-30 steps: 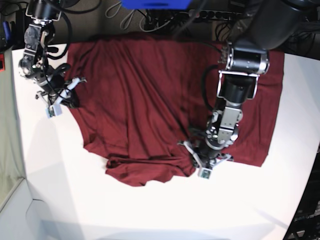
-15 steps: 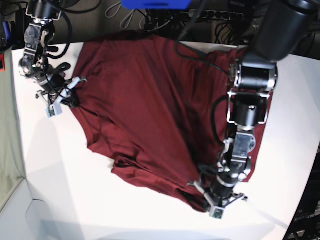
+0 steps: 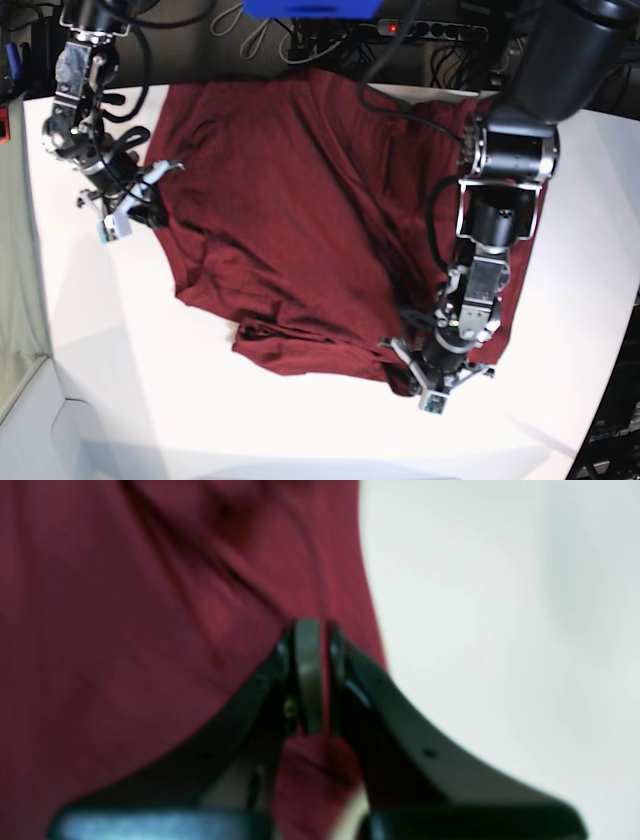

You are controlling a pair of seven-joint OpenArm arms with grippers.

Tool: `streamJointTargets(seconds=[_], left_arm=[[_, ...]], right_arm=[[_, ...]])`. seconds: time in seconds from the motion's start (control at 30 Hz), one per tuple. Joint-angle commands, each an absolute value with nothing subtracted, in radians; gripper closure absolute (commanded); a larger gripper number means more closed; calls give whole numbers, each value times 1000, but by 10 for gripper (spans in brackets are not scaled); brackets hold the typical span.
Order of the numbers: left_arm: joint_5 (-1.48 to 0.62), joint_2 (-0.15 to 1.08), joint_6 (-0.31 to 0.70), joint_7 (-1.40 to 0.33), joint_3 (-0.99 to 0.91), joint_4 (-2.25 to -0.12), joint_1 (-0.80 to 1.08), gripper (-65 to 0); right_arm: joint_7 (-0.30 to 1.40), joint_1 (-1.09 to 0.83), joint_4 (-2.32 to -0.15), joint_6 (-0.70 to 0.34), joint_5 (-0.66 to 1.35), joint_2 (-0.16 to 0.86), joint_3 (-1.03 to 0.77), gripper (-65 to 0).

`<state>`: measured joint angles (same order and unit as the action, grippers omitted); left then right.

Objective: Layout the t-shirt on the table in an organized manner, then fold the t-shirt properly
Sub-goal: 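Drag the grasped fabric with the left gripper away from the hem, then pull the shirt edge outward with the left gripper while right gripper holds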

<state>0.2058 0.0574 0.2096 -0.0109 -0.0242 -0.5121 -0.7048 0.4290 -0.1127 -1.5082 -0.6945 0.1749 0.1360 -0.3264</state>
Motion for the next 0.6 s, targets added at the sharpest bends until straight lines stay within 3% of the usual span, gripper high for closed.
streamJointTargets(seconds=[0.0,0.3,0.47,0.57], left_arm=[[202,56,206,21,-25,-524,-745,-3],[202,54,206,16,-25,-532,-711,-4],[196,62,208,15,-30,-535,-705,-7],[196,64,209,15,-31,-536,-705,-86]], right_arm=[[401,-104,-1554,-698,193,136,-328,-15],[506,-77,-1618,-698,191,-36,-116,-15],[498,-71,-1514,-698,189,-79,-1,-15],[467,-77,-1451,-698,189,-76,8,-15]])
